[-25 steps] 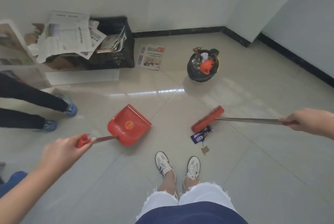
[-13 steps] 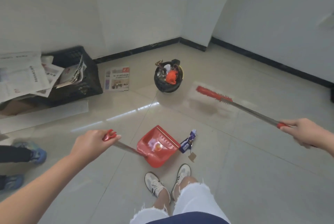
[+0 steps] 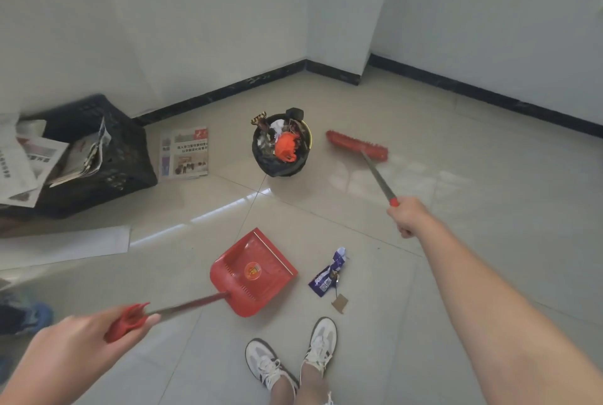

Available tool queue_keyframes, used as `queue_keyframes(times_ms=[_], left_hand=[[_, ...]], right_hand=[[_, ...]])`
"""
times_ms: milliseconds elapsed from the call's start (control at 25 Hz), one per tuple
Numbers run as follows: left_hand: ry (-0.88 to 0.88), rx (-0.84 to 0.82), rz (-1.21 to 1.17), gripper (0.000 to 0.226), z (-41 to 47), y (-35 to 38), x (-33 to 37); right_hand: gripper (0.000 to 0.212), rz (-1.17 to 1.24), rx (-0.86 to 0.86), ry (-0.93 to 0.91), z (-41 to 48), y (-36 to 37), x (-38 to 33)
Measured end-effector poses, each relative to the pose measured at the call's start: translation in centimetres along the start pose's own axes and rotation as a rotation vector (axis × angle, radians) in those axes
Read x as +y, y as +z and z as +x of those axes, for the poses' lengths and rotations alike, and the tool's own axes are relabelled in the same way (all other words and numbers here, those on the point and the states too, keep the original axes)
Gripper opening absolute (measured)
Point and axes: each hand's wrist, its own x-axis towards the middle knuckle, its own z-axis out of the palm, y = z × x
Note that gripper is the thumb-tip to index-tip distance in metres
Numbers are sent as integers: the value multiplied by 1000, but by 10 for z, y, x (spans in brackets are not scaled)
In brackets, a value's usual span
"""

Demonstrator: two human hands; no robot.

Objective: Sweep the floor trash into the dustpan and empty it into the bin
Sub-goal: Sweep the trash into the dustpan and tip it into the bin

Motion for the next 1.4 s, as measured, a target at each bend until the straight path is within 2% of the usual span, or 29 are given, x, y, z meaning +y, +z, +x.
queue_keyframes(times_ms=[80,160,280,320,480,560,640,760,880,1040,1200,1400], left_hand=[[4,0,-8,34,9,0,-4],[3,-16,24,37,16,-1,-1],[35,-53,135,41,25,-11,19],[53,-68,180,38,29,-16,28],[117,-148,278,31,37,-32,53],[161,-198,286,29,44,-34,62],[266,-222,306,33,56,-28,69],[457,-178,358,57,76,-22,86],[560,-259,463,54,95,-22,111],[692,-347,517,47,117,-20,135],[798,-390,578,44,127,-12,145],[891,-402,555,42,139,-3,143]], right_hand=[[7,-61,-65,-14,-9,9,13],[10,-229,-116,-48,-39,6,40],[49,-409,-174,-67,-102,-17,99],[56,-437,-196,-44,-123,-31,118],[59,-592,-247,6,-186,-75,177],[43,-587,-258,10,-205,-91,179],[34,-456,-247,77,-225,-109,165],[32,-115,-155,213,-250,-117,161],[33,73,-89,284,-273,-102,170],[18,265,-11,519,-285,-76,187],[15,385,20,683,-285,-20,170],[24,486,-90,789,-279,77,105]])
